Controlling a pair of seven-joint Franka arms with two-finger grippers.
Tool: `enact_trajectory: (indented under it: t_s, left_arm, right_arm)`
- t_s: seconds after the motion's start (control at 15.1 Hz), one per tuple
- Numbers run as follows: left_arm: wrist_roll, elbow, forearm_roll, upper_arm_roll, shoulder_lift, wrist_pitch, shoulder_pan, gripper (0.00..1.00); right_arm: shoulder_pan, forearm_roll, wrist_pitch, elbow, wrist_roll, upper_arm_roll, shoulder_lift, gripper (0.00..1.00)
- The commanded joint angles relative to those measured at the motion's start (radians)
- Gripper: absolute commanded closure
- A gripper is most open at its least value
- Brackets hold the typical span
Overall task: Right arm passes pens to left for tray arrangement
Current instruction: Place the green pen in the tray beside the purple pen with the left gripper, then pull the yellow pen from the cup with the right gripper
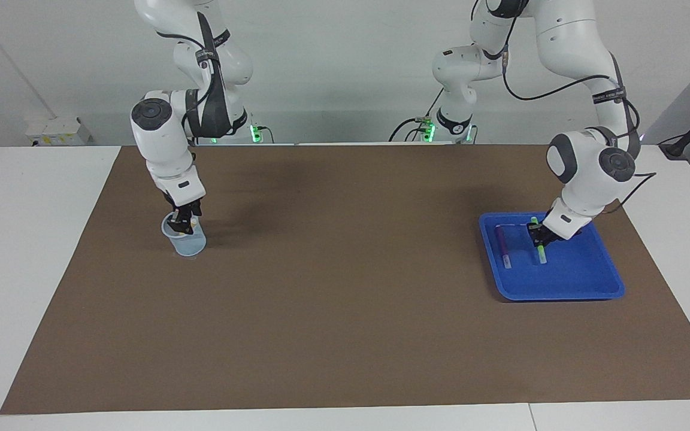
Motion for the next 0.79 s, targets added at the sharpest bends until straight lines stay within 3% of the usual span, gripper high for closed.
enact_trajectory:
  t_s: [0.0, 0.13, 0.2, 0.33, 0.46, 0.73]
  left_arm:
    - [-0.024, -0.021, 0.021, -0.004, 0.015, 0.068, 0.006, 1.00]
    - [-0.023, -0.031, 0.021, -0.005, 0.015, 0.079, 0.006, 1.00]
    - [-0.021, -0.031, 0.021, -0.005, 0.014, 0.077, 0.006, 0.88]
    - [-0.023, -0.024, 0.021, -0.007, 0.014, 0.056, 0.010, 0.41]
    - [-0.026, -0.005, 0.009, -0.008, 0.012, 0.001, 0.009, 0.38]
    - [-0.026, 0.060, -0.031, -0.008, 0.011, -0.101, 0.006, 0.38]
  right_arm:
    - [-0.020, -0.023, 0.025, -0.026, -0.004, 0.012, -0.013, 0.78]
    - [-0.020, -0.023, 0.022, -0.026, -0.004, 0.012, -0.015, 0.96]
    - [-0.020, -0.023, 0.022, -0.026, -0.002, 0.012, -0.013, 1.00]
    - [-0.022, -0.021, 0.006, -0.014, 0.001, 0.012, -0.012, 1.00]
    - [-0.049, -0.011, -0.029, 0.032, -0.002, 0.014, -0.010, 1.00]
    - [-0.065, 0.076, -0.263, 0.199, 0.077, 0.014, -0.016, 1.00]
